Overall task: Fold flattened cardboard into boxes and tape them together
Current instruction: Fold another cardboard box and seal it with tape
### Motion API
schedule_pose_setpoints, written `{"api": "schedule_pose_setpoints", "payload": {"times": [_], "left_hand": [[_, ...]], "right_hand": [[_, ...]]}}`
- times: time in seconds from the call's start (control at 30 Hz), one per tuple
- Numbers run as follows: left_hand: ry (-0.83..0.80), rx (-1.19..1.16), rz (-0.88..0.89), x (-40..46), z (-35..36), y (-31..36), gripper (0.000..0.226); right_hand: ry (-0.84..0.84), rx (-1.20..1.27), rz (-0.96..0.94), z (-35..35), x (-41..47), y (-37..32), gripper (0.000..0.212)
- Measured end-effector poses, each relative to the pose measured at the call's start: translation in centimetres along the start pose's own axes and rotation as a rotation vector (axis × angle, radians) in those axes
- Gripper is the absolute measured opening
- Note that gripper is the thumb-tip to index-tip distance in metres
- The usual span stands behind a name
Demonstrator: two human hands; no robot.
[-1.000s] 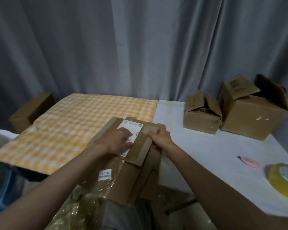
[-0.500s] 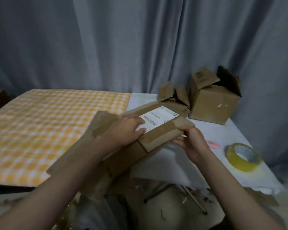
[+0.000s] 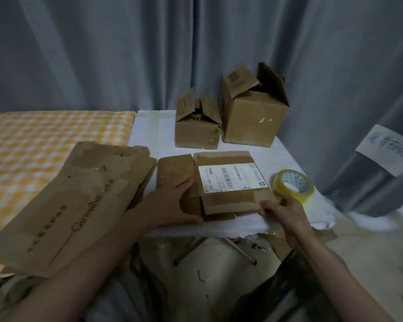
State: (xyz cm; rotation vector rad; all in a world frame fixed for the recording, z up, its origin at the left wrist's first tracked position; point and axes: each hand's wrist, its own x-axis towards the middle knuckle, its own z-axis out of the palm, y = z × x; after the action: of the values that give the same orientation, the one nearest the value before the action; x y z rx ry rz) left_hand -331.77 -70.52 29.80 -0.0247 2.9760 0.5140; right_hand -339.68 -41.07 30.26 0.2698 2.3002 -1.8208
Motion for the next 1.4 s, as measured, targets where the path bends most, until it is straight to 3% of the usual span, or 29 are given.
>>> {"api": "schedule_pose_setpoints", "payload": {"times": [0.1, 0.2, 0.4, 0.53, 0.63, 0.77, 0.83, 0.97, 1.23, 1.4], "left_hand": [[0.046, 0.078, 0.052, -0.1, 0.0, -0.6, 0.124], [0.138, 0.117, 0.064, -0.5, -0.2, -1.0, 0.11], [0.461, 0.233, 0.356, -2.1, -1.7, -0.3, 0.058], [0.55, 0.165, 0.274, -2.1, -3.9, 0.9, 0.037], [0.677, 0.255, 0.25, -1.5, -6.4, 1.7, 0.027], [0.617, 0.243, 0.162, -0.2, -9.1, 2.3, 0.036], [0.662, 0.164, 0.127, 0.3, -10.6, 2.4, 0.038], [0.765, 0.147, 0.01, 0.7, -14.9, 2.3, 0.045], [0.493, 0.061, -0.18, 1.5, -17.2, 3.2, 0.05], [0.462, 0.025, -0.224, 2.9, -17.3, 3.3, 0.047]], "right_hand": [[-0.046, -0.305, -0.116, -0.1, 0.3, -0.3, 0.029], [-0.103, -0.347, -0.155, -0.5, 0.5, -0.6, 0.016], [-0.177, 0.005, -0.133, -1.2, 0.1, -1.9, 0.023], [-0.222, 0.36, -0.15, -0.2, -0.1, -3.9, 0.047], [-0.252, 0.278, -0.281, 1.9, -0.4, -4.6, 0.054], [0.067, -0.136, -0.364, 5.2, 0.0, -7.0, 0.025], [0.141, -0.185, -0.382, 5.5, 0.6, -9.1, 0.022], [0.116, -0.258, -0.442, 3.9, 1.0, -13.9, 0.027], [-0.055, -0.51, -0.374, 1.0, 1.2, -16.7, 0.02], [-0.174, -0.334, -0.286, 0.4, 2.3, -15.4, 0.021]]}}
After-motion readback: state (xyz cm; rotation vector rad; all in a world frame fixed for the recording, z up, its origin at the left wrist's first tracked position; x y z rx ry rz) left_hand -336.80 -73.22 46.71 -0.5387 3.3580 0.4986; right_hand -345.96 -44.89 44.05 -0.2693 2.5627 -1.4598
